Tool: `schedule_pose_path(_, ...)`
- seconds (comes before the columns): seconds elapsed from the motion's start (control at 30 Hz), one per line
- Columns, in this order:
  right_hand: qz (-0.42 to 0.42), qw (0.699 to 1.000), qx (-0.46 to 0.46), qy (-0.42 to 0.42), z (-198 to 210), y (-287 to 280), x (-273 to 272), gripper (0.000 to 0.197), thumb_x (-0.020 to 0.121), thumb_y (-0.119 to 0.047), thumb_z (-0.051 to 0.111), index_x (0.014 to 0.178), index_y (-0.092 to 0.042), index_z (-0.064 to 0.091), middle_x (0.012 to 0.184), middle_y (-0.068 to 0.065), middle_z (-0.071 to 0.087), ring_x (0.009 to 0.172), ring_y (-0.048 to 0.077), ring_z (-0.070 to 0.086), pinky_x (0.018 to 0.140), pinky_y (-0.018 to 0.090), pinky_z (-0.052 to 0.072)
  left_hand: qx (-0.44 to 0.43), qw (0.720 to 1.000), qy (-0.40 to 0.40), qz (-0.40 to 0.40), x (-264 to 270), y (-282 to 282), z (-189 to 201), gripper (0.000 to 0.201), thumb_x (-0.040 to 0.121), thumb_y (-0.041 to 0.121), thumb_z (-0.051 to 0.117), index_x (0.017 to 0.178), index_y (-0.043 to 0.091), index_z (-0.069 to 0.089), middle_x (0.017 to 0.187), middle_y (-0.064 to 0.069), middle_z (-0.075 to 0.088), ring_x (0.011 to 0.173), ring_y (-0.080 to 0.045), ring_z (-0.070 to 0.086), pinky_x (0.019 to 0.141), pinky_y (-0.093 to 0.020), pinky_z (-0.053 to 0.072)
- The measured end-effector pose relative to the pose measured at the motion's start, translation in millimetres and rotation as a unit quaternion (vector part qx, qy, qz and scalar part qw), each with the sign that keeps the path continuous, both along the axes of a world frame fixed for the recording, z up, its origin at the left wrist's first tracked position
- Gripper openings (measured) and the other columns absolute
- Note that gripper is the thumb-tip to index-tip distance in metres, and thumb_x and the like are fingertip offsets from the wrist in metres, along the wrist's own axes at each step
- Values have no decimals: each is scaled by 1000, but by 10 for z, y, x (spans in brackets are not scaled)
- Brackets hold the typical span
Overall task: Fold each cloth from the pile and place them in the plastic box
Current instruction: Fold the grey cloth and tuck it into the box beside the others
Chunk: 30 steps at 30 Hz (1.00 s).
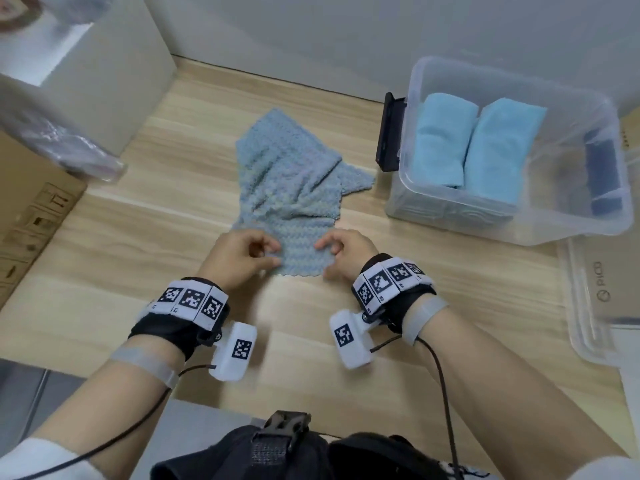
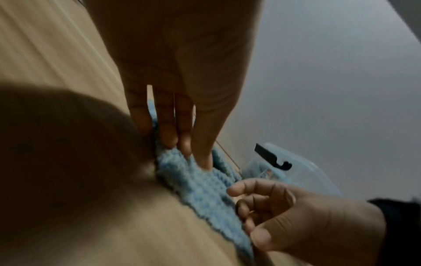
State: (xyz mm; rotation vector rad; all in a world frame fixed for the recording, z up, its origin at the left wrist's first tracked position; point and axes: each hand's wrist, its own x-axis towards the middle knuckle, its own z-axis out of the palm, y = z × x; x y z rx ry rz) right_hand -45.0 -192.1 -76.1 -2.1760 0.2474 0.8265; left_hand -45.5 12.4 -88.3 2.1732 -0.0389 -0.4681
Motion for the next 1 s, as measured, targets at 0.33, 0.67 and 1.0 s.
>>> schedule_pose_path(0.33,68,991,-87,-79,-50,65,-13,13,84,-11,60,96,-11,65,99,3,35,96,29,52,84,28,41,167,982,-37,-78,-60,-188,-83,43,54,37,84,87,28,59,95,7,38,93,-12,31,86,-34,32)
schedule_pose_path(0.67,-30,973,184,-134,718,-248,-108,10,85,-5,60,81,-14,57,82,-1,56,74,4,51,70,12,38,149,968,-180,88,-24,-177,283,26,74,2,55,97,11,59,106,-13,52,99,-34,51,82,-44,44)
schedule_pose_path(1.0,-174,870,334,-317,1511,-680,-499,26,90,4,47,80,-20,49,78,-2,53,62,-8,55,64,11,47,10,957,-208,200,-170,-524,930,20,92,12,44,106,9,57,99,-13,63,90,-29,56,72,-30,38)
